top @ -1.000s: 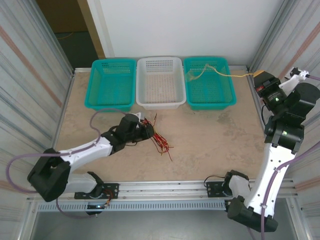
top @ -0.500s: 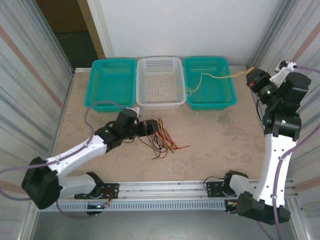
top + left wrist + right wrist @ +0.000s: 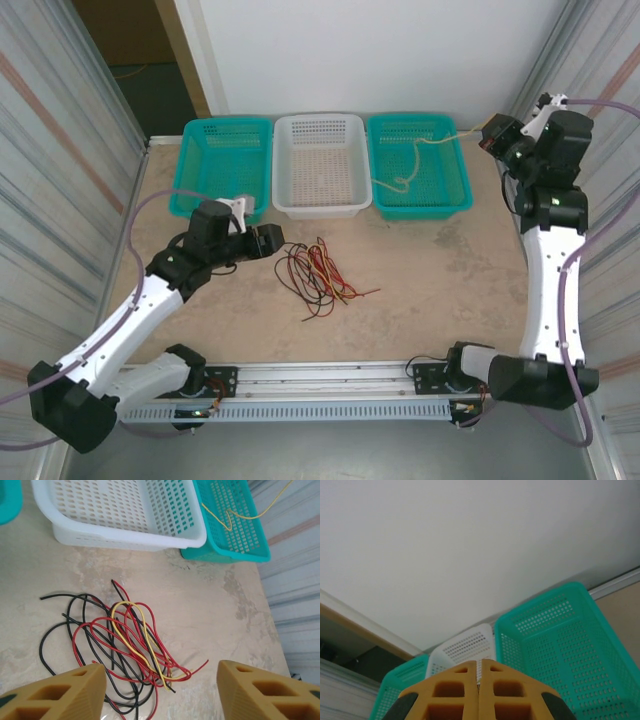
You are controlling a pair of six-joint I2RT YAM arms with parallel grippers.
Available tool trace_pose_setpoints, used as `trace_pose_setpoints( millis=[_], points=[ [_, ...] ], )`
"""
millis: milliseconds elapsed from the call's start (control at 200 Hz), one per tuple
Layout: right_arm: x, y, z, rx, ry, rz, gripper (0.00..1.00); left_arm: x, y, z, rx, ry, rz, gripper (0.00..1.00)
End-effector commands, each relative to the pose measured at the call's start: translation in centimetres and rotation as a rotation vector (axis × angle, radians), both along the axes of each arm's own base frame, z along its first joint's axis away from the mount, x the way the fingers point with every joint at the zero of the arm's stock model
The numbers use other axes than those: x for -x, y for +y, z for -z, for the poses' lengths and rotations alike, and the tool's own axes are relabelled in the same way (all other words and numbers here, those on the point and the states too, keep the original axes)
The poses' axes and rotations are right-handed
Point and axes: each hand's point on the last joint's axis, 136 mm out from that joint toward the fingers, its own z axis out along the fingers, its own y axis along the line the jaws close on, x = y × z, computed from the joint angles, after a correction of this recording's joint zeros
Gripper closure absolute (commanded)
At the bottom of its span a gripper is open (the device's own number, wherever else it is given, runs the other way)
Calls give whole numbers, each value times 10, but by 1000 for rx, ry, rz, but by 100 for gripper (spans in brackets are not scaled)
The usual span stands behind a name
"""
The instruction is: Untangle the cables
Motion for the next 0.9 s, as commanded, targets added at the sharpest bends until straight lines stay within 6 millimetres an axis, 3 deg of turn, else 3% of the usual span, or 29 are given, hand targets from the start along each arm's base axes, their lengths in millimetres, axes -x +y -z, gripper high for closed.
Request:
trace_pose_setpoints(
  millis=[0, 260, 526, 756, 892],
  points=[
    [-20, -9, -4, 70, -42, 35, 100, 8, -5, 11, 15, 51, 42, 43],
    [-63, -16, 24, 89, -22, 40, 100, 12, -10, 31, 74, 116, 31, 49],
    [-94, -9, 76, 118, 50, -5, 100, 10, -11, 34, 73, 122, 28, 53],
    [-102, -4, 73, 118, 10, -14, 100, 8, -13, 35, 81, 125, 30, 54],
    [-109, 0, 85, 126, 34, -31, 100, 6, -15, 37, 82, 129, 31, 55]
  ],
)
